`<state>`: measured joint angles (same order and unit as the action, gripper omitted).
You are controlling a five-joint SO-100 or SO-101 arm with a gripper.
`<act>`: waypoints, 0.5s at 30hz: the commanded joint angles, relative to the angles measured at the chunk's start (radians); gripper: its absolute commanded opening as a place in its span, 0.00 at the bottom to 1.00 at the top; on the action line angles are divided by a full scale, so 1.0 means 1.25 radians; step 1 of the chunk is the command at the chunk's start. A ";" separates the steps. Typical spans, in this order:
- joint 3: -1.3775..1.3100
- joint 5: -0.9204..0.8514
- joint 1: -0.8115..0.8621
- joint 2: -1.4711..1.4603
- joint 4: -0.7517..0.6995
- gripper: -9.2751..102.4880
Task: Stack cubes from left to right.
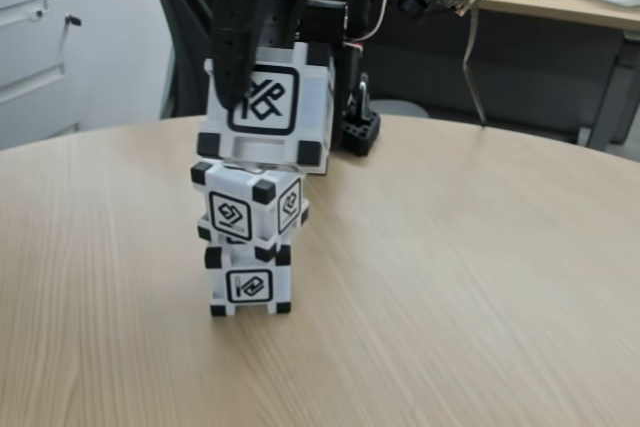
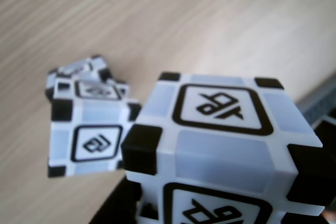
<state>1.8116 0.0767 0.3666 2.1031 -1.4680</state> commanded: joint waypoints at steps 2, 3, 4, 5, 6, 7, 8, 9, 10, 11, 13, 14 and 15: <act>-0.034 0.013 0.012 0.021 -0.004 0.08; -0.033 0.026 0.012 0.025 -0.005 0.08; -0.033 0.036 0.012 0.027 -0.009 0.08; -0.033 0.047 0.009 0.029 -0.018 0.08; -0.038 0.054 0.000 0.029 -0.033 0.08; -0.043 0.063 -0.001 0.028 -0.052 0.08; -0.043 0.070 -0.002 0.027 -0.071 0.08; -0.044 0.076 -0.002 0.022 -0.091 0.08; -0.044 0.081 -0.002 0.021 -0.110 0.08; -0.044 0.082 -0.002 0.021 -0.128 0.08; -0.044 0.081 -0.002 0.021 -0.151 0.08; -0.044 0.080 -0.002 0.021 -0.160 0.08; -0.044 0.076 -0.002 0.021 -0.166 0.08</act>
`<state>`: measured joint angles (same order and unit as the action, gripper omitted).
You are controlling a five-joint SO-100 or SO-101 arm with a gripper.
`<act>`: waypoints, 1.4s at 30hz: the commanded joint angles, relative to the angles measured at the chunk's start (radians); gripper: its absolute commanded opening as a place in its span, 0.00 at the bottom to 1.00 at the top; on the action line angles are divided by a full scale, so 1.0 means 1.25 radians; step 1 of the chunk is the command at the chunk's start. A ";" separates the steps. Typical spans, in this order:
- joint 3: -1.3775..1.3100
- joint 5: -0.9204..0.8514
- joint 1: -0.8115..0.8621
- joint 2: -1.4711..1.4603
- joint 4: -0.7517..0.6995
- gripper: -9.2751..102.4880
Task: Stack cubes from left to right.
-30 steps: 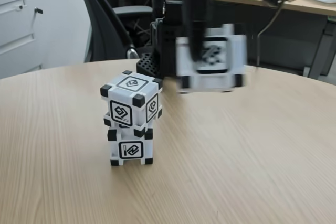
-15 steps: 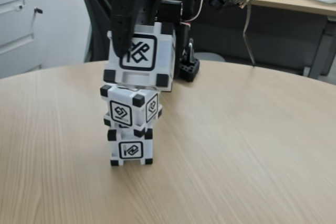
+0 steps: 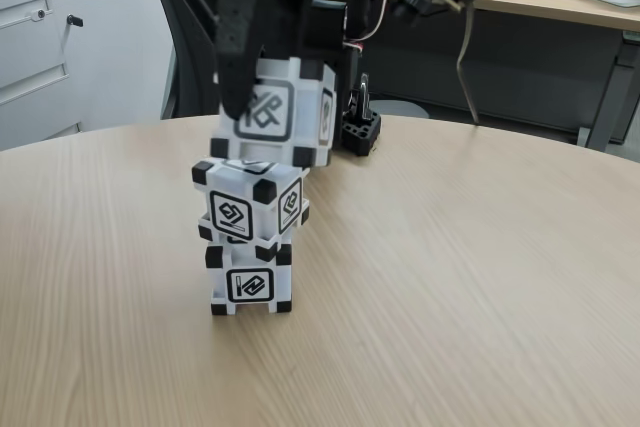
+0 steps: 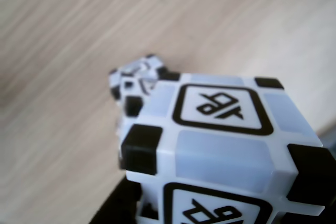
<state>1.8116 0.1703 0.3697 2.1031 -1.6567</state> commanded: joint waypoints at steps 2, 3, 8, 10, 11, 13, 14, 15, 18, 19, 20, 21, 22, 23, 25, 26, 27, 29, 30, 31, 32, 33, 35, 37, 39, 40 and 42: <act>-0.044 -0.004 -0.005 0.021 -0.023 0.08; -0.044 -0.006 -0.005 0.020 -0.028 0.08; -0.044 -0.015 -0.005 0.020 -0.066 0.08; -0.044 -0.018 -0.005 0.020 -0.085 0.08; -0.044 -0.020 -0.005 0.020 -0.092 0.08; -0.044 -0.025 -0.005 0.020 -0.103 0.08; -0.044 -0.026 -0.005 0.020 -0.104 0.08; -0.044 -0.027 -0.005 0.020 -0.104 0.08; -0.044 -0.028 -0.002 0.020 -0.104 0.08; -0.044 -0.028 -0.002 0.020 -0.104 0.08; -0.044 -0.028 -0.002 0.020 -0.104 0.08; -0.044 -0.029 -0.001 0.020 -0.104 0.08; -0.044 -0.032 0.000 0.020 -0.104 0.08; -0.044 -0.033 0.002 0.020 -0.104 0.08; -0.044 -0.038 0.006 0.020 -0.104 0.08; -0.044 -0.043 0.007 0.020 -0.104 0.08; -0.044 -0.048 0.007 0.020 -0.104 0.08; -0.044 -0.055 0.007 0.020 -0.104 0.08; -0.044 -0.061 0.007 0.020 -0.104 0.08; -0.044 -0.061 0.007 0.020 -0.104 0.08; -0.044 -0.066 0.007 0.020 -0.104 0.08; -0.044 -0.067 0.007 0.020 -0.104 0.09; -0.044 -0.067 0.007 0.020 -0.104 0.11; -0.044 -0.065 0.007 0.020 -0.104 0.13; -0.044 -0.063 0.009 0.020 -0.104 0.15; -0.044 -0.063 0.009 0.020 -0.104 0.15; -0.044 -0.061 0.009 0.020 -0.104 0.17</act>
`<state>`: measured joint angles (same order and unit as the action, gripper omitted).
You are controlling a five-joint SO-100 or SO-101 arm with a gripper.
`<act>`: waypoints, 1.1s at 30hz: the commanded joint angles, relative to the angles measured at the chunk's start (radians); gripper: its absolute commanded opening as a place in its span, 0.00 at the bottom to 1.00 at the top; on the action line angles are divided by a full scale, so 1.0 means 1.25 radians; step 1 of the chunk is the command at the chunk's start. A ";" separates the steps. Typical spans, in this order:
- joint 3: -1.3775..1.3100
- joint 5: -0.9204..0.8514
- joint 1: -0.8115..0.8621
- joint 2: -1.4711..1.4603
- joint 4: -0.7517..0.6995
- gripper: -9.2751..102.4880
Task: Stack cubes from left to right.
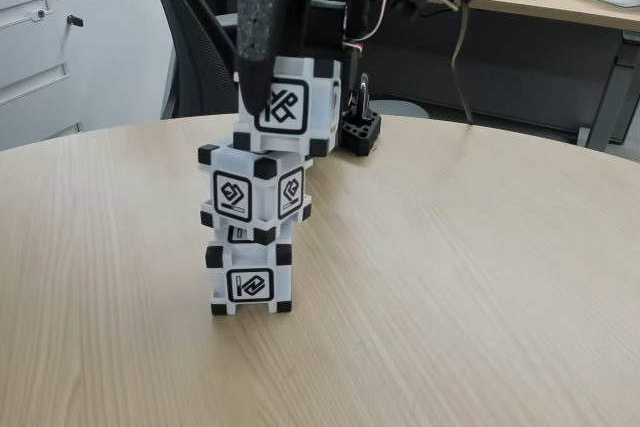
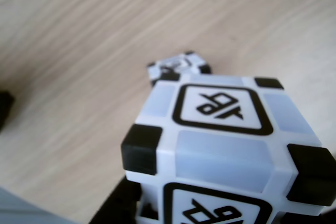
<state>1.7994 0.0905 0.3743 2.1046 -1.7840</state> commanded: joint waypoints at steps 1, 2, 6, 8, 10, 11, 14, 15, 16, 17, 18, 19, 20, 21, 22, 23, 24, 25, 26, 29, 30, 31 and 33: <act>-0.034 0.002 0.005 0.018 -0.002 0.18; -0.034 0.004 0.005 0.018 -0.002 0.19; -0.034 0.004 0.005 0.018 0.000 0.23; -0.034 0.002 0.005 0.018 0.000 0.23; -0.034 0.006 0.005 0.018 0.000 0.13; -0.033 0.007 0.005 0.018 -0.001 0.10; -0.033 0.009 0.005 0.018 -0.001 0.08; -0.033 0.010 0.005 0.018 -0.001 0.08; -0.033 0.010 0.005 0.018 -0.001 0.08; -0.033 0.010 0.005 0.018 -0.001 0.08; -0.033 0.013 0.005 0.018 -0.001 0.08; -0.033 0.018 0.005 0.018 -0.001 0.08; -0.033 0.020 0.005 0.018 0.002 0.08; -0.033 0.021 0.005 0.018 0.005 0.08; -0.033 0.022 0.005 0.018 0.005 0.08; -0.034 0.022 0.005 0.018 0.006 0.08; -0.034 0.021 0.005 0.018 0.006 0.08; -0.034 0.018 0.006 0.018 0.006 0.08; -0.034 0.020 0.006 0.018 0.007 0.08; -0.034 0.022 0.006 0.018 0.010 0.08; -0.034 0.023 0.006 0.018 0.010 0.08; -0.034 0.023 0.006 0.018 0.010 0.08; -0.034 0.020 0.006 0.018 0.009 0.08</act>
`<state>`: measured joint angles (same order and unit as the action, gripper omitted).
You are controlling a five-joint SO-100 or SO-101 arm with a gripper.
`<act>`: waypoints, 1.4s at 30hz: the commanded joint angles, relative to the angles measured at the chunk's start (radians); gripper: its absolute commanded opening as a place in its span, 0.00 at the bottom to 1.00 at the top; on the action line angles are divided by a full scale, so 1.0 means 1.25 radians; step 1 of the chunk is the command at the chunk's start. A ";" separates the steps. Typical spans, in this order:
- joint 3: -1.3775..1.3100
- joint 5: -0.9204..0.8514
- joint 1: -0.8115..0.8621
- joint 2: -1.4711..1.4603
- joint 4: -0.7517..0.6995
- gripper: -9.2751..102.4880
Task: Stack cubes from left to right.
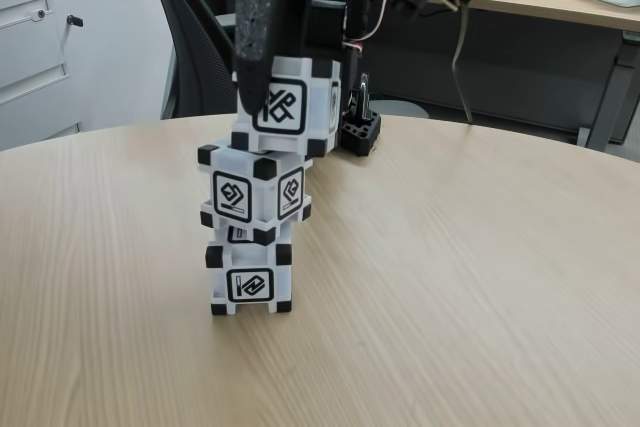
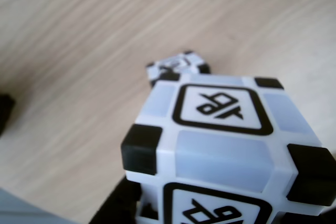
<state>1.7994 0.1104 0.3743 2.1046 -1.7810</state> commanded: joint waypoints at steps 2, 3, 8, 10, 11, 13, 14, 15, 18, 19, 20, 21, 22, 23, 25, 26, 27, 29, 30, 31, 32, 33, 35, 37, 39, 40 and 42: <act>-0.034 -0.010 0.006 0.018 -0.002 0.08; -0.034 -0.017 0.006 0.018 -0.002 0.08; -0.025 -0.039 0.006 0.018 -0.002 0.10; -0.023 -0.040 0.006 0.018 -0.002 0.12; -0.023 -0.039 0.006 0.018 -0.002 0.13; -0.023 -0.036 0.006 0.018 -0.002 0.20; -0.023 -0.036 0.006 0.018 -0.002 0.22; -0.023 -0.038 0.006 0.018 -0.002 0.23; -0.023 -0.044 0.006 0.018 -0.002 0.29; -0.023 -0.045 0.006 0.018 -0.001 0.31; -0.023 -0.048 0.006 0.018 0.000 0.34; -0.023 -0.049 0.006 0.018 0.000 0.36; -0.023 -0.049 0.006 0.018 0.002 0.37; -0.023 -0.052 0.006 0.018 0.004 0.37; -0.023 -0.052 0.006 0.018 0.004 0.38; -0.023 -0.052 0.006 0.018 0.004 0.38; -0.023 -0.052 0.006 0.018 0.004 0.37; -0.023 -0.050 0.006 0.018 0.004 0.37; -0.023 -0.050 0.006 0.018 0.004 0.38; -0.023 -0.052 0.006 0.018 0.004 0.38; -0.023 -0.052 0.006 0.018 0.004 0.38; -0.023 -0.052 0.006 0.018 0.004 0.38; -0.023 -0.052 0.006 0.018 0.005 0.39; -0.026 -0.049 0.005 0.018 0.006 0.40; -0.031 -0.049 -0.002 0.018 0.006 0.41; -0.031 -0.048 -0.007 0.018 0.006 0.41; -0.032 -0.045 -0.010 0.018 0.006 0.41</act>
<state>1.7994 0.0537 0.3697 2.1046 -1.7810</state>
